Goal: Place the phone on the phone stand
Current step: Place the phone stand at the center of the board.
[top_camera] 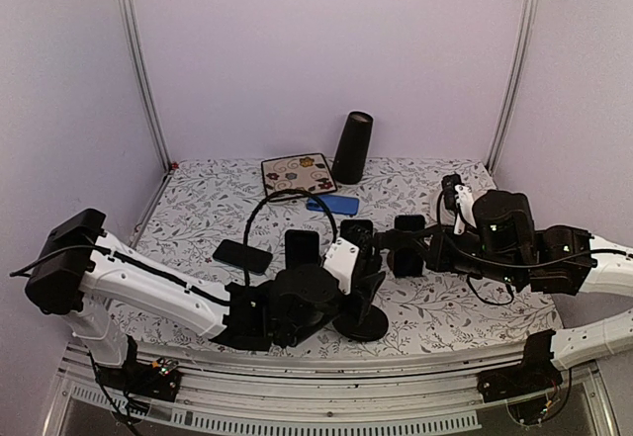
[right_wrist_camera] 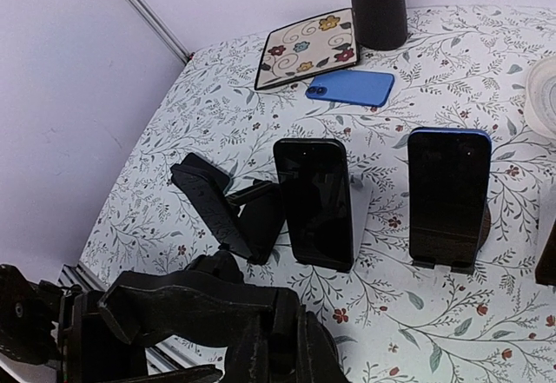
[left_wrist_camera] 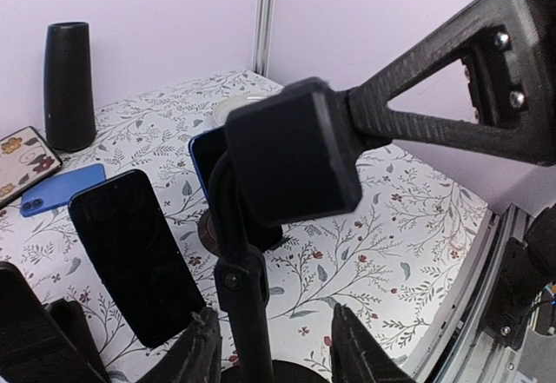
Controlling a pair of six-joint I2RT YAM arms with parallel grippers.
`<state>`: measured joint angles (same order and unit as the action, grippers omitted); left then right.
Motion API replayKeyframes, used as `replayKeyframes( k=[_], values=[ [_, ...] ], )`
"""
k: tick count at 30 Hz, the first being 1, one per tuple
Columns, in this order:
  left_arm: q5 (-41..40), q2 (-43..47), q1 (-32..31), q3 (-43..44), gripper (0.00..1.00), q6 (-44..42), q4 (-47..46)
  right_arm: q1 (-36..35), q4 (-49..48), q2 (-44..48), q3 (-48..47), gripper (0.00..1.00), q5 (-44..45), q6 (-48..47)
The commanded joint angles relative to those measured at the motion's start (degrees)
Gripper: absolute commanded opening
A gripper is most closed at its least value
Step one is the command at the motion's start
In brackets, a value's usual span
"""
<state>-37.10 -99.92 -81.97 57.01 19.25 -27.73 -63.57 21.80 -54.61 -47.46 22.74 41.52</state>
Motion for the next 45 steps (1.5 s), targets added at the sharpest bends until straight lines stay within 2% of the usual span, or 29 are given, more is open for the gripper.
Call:
replayKeyframes(
  k=[1, 5, 15, 27, 31, 38, 40, 45],
  values=[
    [0.61, 3.16, -0.65, -1.66, 0.43, 0.47, -3.42, -0.74, -4.82, 0.96, -1.22, 0.01, 3.86, -1.19],
    [1.45, 4.34, -0.23, -2.46, 0.43, 0.27, -5.05, -1.46, -3.72, 0.73, -1.8, 0.02, 5.96, -2.15],
    [4.14, 7.4, 1.65, -4.5, 0.41, 0.53, -8.53, -2.19, 5.94, 1.73, -2.49, 0.01, 15.47, 0.03],
    [4.68, 9.72, 2.28, -4.5, 0.4, 2.53, -6.16, -2.82, -0.65, 1.44, 2.76, 0.01, 19.34, -0.45],
    [4.73, 11.13, 2.18, -5.55, 0.4, 5.14, -4.31, -5.52, -0.49, 0.29, 3.34, 0.01, 22.19, 0.76],
    [5.34, 12.03, 2.08, -6.4, 0.4, 8.09, -2.15, -8.76, 2.23, -1.78, 2.76, 0.02, 21.7, 4.51],
    [5.63, 11.9, 2.16, -6.18, 0.4, 8.41, -1.78, -8.96, 2.87, -1.79, 2.9, 0.04, 20.68, 5.22],
    [6.66, 11.38, 2.09, -5.7, 0.41, 8.5, -1.63, -9.03, 1.67, -0.75, 4.35, 0.21, 18.44, 5.73]
  ],
)
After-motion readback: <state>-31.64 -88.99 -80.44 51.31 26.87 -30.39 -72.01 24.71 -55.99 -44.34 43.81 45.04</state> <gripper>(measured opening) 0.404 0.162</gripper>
